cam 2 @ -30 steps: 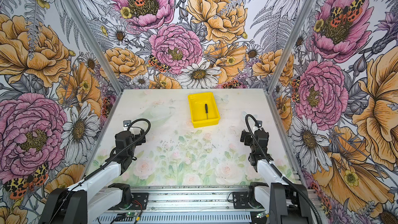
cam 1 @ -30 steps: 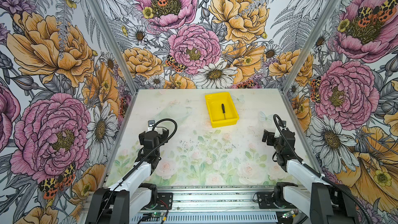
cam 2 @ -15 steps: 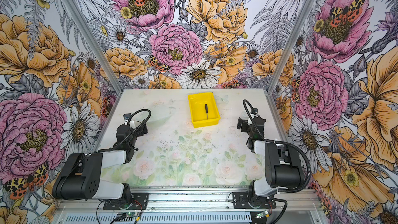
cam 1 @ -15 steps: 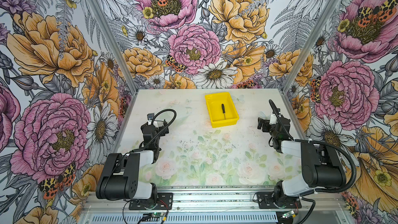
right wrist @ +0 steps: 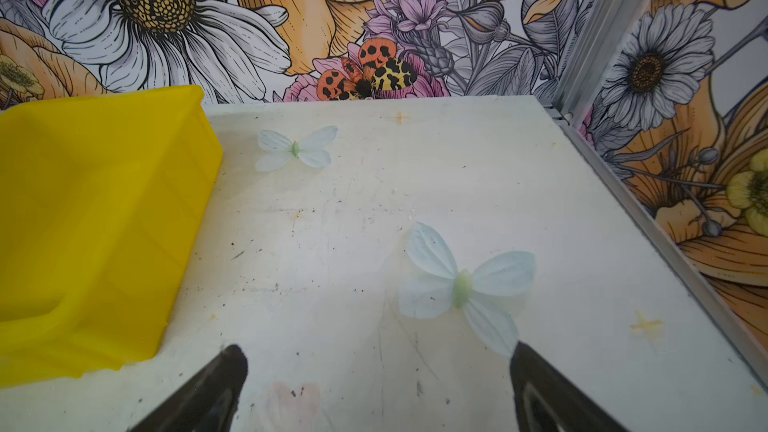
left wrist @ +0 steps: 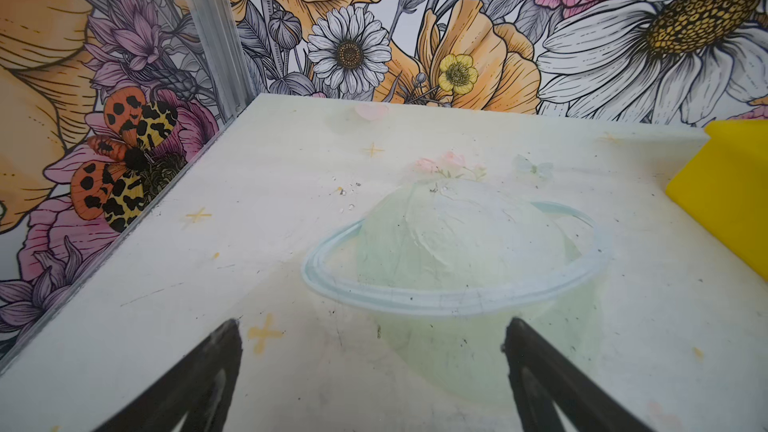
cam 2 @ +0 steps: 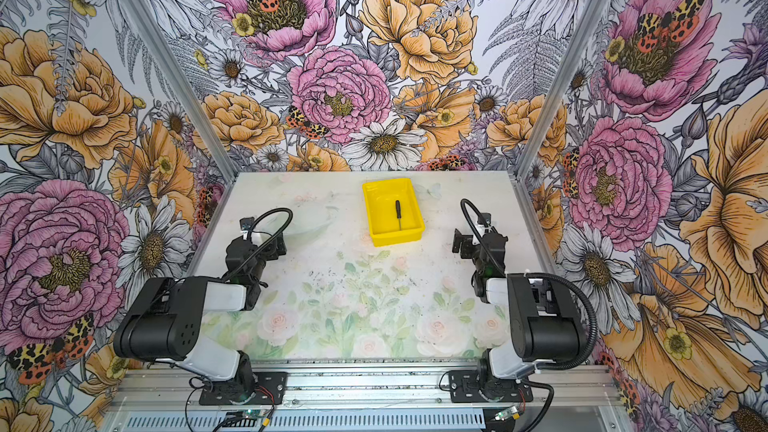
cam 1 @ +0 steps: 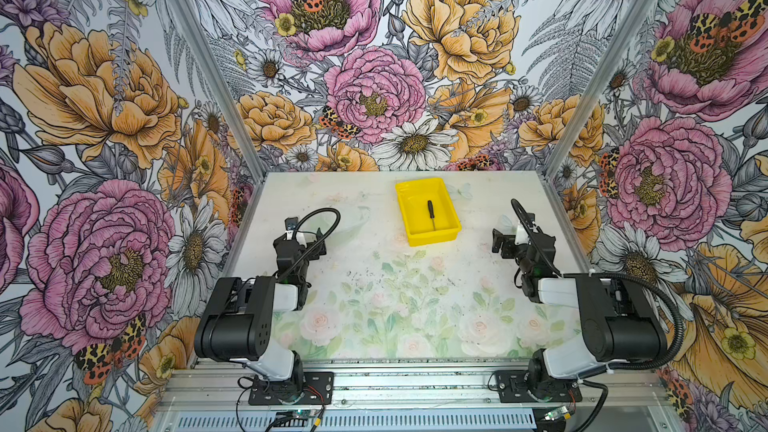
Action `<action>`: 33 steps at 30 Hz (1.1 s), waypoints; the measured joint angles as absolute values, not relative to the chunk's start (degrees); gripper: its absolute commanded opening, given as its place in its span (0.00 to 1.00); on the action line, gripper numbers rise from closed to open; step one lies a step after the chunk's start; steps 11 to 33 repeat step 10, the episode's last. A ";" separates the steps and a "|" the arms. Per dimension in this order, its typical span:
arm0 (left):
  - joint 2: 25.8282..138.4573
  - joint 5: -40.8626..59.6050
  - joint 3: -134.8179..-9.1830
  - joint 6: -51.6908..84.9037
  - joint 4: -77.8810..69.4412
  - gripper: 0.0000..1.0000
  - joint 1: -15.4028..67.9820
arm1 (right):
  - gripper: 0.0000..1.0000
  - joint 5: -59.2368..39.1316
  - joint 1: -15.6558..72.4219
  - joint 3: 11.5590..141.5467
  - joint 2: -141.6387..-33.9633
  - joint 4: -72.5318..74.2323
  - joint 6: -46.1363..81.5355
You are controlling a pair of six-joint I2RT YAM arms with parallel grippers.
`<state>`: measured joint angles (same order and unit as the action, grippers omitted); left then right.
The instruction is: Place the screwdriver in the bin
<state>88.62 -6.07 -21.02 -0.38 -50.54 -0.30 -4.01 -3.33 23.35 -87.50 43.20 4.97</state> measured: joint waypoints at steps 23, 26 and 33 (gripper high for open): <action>88.62 -5.91 -21.02 -0.40 -50.89 0.99 -0.30 | 0.99 -2.79 -3.33 22.98 -87.88 46.09 4.84; 88.62 -5.91 -21.02 -0.40 -50.89 0.99 -0.30 | 0.99 -2.79 -3.33 22.98 -87.88 46.09 4.84; 88.62 -5.91 -21.02 -0.40 -50.89 0.99 -0.30 | 0.99 -2.79 -3.33 22.98 -87.88 46.09 4.84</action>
